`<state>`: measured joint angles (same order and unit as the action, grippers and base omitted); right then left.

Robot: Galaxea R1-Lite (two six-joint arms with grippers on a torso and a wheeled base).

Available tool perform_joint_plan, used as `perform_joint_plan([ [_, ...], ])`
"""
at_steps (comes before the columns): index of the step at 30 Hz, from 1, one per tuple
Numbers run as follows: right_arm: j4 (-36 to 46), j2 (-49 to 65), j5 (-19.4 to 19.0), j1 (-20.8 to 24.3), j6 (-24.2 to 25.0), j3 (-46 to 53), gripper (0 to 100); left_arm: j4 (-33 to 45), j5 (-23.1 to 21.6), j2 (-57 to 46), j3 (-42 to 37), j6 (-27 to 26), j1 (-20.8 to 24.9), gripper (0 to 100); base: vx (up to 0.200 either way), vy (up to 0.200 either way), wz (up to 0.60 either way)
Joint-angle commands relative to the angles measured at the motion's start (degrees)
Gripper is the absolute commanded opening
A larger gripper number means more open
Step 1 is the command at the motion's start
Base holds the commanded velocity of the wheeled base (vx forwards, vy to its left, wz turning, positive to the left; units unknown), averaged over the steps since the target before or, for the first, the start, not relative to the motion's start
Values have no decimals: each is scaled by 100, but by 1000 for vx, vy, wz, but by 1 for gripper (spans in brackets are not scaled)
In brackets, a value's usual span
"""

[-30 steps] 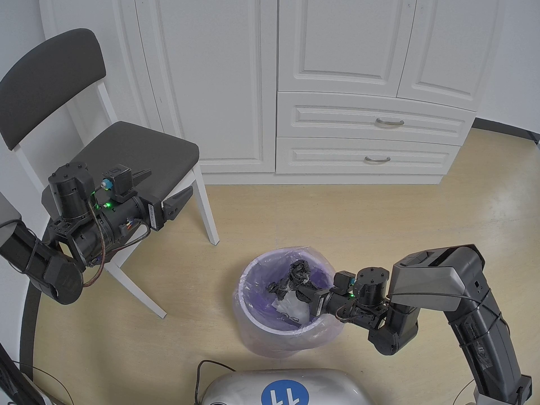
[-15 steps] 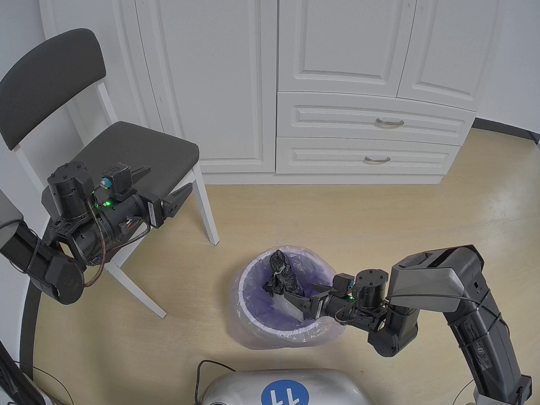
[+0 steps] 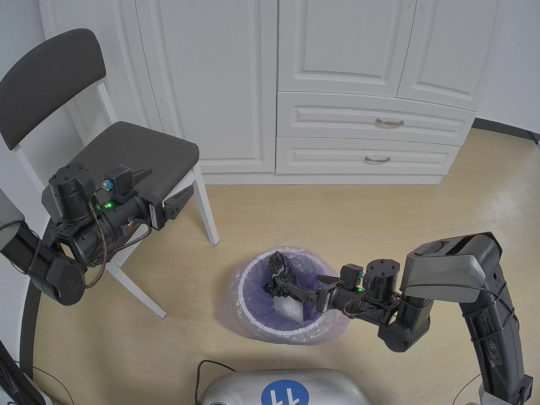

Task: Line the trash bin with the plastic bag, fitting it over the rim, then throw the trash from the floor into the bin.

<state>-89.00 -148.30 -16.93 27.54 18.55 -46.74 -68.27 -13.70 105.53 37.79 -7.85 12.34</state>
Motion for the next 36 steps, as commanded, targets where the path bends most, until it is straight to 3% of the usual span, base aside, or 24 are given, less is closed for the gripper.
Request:
perform_joint_plan([
  [1, -100, 521, -3, -47, -344, 279, 100, -2, -1, 20, -35, -85, 6, 100, 0, 0, 0],
  [3, -100, 636, -3, -100, -563, 350, 100, -2, -1, 20, -79, -85, 23, 100, 0, 0, 0],
  [6, 700, 1093, 190, -407, -1425, 323, 100, -2, -1, -42, -299, -94, 32, 100, 0, 0, 0],
  [9, 1403, 1435, 691, -592, -1636, 209, 100, -2, 8, -68, -299, -85, 32, 100, 0, 0, 0],
  [11, 1632, 1532, 788, -662, -1706, 191, 100, -2, -1, -68, -299, -94, 41, 100, 0, 0, 0],
  [14, 2924, 1769, 893, -1242, -2576, 174, 100, -2, 8, -7, -290, -94, 41, 100, 0, 0, 0],
  [18, 3891, 1532, 876, -1743, -3587, -19, 100, -2, 69, -42, -246, -94, 41, 100, 0, 0, 0],
  [26, 4277, 706, 902, -1594, -3534, -661, 100, -2, 175, -7, -228, -94, 6, 100, 0, 0, 0],
  [30, 5552, 697, 876, -1365, -2831, -1373, 100, -2, 184, 20, -132, -94, -12, 100, 0, 0, 0],
  [34, 6070, 231, 876, -1172, -2260, -2190, 100, 6, 184, 29, -132, -94, -30, 100, 0, 0, 0],
  [36, 6352, 205, 841, -1154, -2198, -2428, 100, 6, 184, 46, -114, -94, -65, 100, 0, 0, 0],
])
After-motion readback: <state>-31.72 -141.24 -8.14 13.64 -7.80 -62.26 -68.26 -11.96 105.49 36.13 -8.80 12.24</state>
